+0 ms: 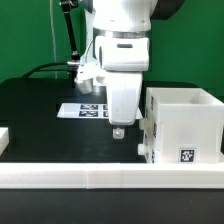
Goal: Assemble drawer
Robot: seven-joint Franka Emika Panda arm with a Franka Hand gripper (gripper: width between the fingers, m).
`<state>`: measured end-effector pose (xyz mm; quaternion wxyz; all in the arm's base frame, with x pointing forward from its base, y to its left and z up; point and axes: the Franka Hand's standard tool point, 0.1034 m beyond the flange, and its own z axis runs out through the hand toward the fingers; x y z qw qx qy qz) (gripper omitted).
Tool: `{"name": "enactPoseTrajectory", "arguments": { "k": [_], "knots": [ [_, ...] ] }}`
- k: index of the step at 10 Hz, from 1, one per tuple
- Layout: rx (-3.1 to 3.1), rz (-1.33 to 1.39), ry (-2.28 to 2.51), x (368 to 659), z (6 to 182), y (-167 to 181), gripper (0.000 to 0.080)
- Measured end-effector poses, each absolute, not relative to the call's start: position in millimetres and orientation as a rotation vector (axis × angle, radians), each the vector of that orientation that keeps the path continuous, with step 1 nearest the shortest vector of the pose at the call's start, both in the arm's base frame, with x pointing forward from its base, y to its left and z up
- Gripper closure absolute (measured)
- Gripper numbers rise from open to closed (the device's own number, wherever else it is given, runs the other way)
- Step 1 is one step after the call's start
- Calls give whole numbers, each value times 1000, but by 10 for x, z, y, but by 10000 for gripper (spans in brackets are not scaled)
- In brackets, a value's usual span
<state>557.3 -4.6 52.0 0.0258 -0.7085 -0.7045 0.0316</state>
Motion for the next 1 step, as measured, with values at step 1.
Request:
{"name": "enactPoseTrajectory", "arguments": {
  "k": [1],
  "knots": [
    [-2190,98,-2177,5573,519,-47,151]
  ]
}}
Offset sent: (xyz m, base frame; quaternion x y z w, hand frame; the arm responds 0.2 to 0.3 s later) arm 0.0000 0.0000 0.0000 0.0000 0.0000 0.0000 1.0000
